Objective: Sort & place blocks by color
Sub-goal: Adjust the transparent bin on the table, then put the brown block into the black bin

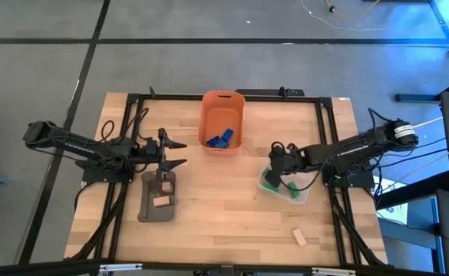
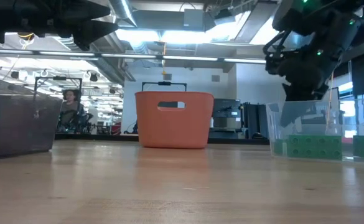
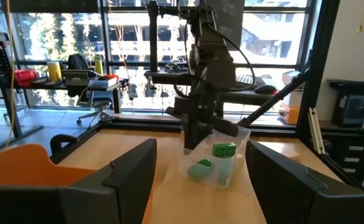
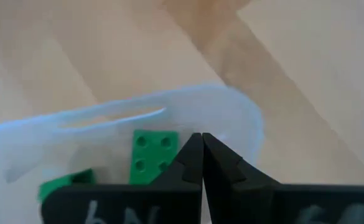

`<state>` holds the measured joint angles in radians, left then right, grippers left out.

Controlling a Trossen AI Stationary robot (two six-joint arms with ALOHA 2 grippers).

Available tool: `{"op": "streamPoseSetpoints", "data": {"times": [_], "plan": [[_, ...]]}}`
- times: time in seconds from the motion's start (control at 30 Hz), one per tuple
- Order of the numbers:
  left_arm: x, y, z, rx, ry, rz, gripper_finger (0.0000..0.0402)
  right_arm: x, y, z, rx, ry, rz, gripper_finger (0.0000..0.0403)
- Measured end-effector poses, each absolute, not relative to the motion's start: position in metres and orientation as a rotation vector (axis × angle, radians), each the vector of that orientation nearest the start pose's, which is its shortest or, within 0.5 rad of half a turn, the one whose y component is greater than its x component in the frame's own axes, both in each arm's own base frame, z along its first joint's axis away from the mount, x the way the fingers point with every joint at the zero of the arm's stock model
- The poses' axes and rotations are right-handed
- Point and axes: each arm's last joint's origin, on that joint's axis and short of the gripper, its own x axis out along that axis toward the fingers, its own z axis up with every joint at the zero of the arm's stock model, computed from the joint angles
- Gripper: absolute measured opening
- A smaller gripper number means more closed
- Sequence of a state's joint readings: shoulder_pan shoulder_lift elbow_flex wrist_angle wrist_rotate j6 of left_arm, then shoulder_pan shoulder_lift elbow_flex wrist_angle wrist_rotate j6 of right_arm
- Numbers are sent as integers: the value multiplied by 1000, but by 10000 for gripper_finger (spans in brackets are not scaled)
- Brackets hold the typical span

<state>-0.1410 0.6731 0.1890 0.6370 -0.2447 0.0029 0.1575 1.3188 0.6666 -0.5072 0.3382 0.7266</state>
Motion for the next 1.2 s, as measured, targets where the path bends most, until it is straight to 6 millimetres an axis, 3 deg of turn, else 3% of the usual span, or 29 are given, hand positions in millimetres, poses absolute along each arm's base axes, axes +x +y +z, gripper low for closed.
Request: {"op": "streamPoseSetpoints", "data": {"times": [0.2,0.47,0.6,0.77,0.93,1.07,1.2], "plan": [[153,-15,222,-26,-150,104,238,223,16,171,346,989,-598,1],[153,-15,222,-23,-150,104,238,222,1,173,226,889,-797,0],[153,-15,222,-26,-150,104,238,223,5,186,231,906,-705,0],[152,-14,222,-26,-151,105,238,224,34,238,259,829,-468,0],[153,-14,222,-26,-150,105,238,216,84,280,451,826,-109,0],[153,-15,222,-27,-150,105,238,205,127,298,692,891,94,0],[153,-15,222,-28,-150,104,238,190,154,299,888,1017,44,2]]}}
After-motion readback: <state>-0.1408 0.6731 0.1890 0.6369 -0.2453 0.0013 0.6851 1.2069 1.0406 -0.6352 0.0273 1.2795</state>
